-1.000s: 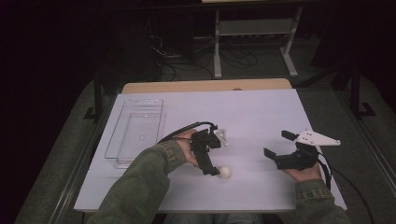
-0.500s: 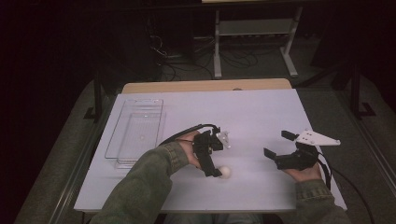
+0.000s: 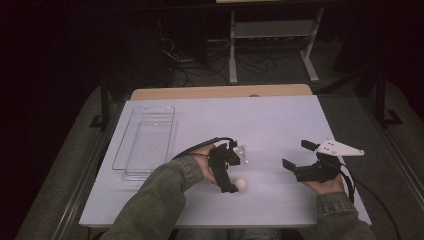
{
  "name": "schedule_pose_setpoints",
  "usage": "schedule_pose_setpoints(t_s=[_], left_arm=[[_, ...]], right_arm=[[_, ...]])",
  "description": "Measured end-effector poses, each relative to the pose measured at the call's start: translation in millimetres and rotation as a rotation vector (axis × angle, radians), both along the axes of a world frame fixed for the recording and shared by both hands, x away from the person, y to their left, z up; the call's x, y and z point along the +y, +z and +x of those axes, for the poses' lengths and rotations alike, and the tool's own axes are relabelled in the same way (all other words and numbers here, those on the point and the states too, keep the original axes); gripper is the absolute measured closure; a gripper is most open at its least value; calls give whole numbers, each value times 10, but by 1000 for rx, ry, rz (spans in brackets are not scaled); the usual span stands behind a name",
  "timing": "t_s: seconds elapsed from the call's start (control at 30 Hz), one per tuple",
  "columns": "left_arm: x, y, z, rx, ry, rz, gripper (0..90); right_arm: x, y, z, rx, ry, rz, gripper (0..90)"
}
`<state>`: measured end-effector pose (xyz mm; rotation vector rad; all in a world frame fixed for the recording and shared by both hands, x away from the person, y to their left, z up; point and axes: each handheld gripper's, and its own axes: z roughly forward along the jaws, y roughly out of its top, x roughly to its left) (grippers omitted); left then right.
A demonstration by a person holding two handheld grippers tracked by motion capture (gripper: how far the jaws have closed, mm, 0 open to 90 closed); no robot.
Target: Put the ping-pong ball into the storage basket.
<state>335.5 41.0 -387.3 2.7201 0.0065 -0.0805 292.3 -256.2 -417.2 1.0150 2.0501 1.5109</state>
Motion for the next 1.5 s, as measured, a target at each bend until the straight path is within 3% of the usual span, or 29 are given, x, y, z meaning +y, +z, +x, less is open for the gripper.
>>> schedule_pose_setpoints(t_s=[0.23, 0.57, 0.93, 1.5], left_arm=[[-24, -34, -10, 3, -11, -14, 44], [-65, -118, -25, -2, -24, 14, 42], [-91, -167, -40, -3, -32, 11, 57], [-95, -175, -34, 4, -40, -20, 188]], right_arm=[[-4, 0, 0, 0, 1, 1, 0], [-6, 0, 0, 1, 2, 0, 0], [-1, 0, 0, 2, 3, -2, 0], [7, -4, 2, 0, 5, -11, 0]])
